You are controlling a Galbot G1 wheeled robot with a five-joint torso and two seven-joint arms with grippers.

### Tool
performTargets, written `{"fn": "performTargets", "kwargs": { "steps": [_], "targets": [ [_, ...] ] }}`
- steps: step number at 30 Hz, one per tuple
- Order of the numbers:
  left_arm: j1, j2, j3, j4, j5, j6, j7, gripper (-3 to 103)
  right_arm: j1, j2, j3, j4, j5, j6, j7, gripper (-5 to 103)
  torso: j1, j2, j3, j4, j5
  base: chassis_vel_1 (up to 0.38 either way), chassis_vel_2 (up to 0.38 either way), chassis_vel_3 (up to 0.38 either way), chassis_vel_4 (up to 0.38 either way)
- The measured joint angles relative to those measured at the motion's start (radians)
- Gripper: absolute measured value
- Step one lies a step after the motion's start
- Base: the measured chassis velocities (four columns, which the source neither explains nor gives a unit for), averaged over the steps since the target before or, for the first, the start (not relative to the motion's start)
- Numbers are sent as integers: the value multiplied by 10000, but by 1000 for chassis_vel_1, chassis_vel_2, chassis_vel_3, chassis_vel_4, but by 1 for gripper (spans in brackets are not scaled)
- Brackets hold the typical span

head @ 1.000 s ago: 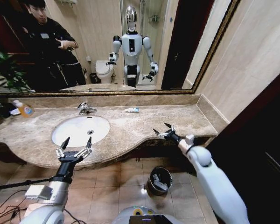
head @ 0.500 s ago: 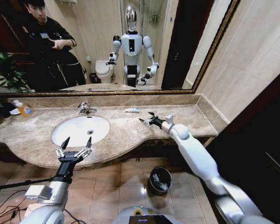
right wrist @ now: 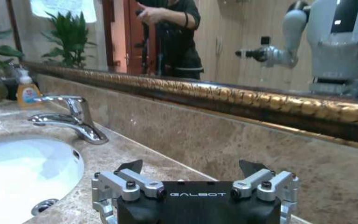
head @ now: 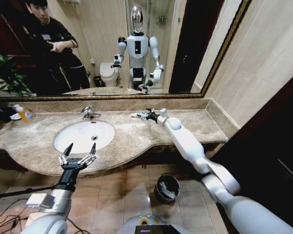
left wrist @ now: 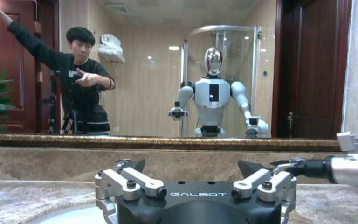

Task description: Pick up the trash from the sink and place it in the trash bin.

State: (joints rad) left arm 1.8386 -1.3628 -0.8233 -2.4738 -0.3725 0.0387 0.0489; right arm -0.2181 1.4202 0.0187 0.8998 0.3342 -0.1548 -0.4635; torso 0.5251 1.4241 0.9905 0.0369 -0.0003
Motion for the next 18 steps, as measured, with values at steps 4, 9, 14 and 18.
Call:
{"fn": "performTargets", "kwargs": {
  "steps": [4,9,14,18],
  "targets": [
    [0,-1,0,0,0,0,0,100,160,141,-17,-394,-115,-227,678,100,-1,0,-1,3,0,0,0,0,0],
    [-1,0,0,0,0,0,0,100,160,121,174,-706,-329,-503,1376,100,-2,2,-1,-9,2,0,0,0,0],
    [0,0,0,0,0,0,-1,100,396,355,95,-1198,-441,-531,1314,100,-2,2,-1,-2,0,0,0,0,0],
    [0,0,0,0,0,0,-1,100,618,639,18,-1689,-708,-328,764,100,-2,2,-1,1,0,0,0,0,0]
  ]
}}
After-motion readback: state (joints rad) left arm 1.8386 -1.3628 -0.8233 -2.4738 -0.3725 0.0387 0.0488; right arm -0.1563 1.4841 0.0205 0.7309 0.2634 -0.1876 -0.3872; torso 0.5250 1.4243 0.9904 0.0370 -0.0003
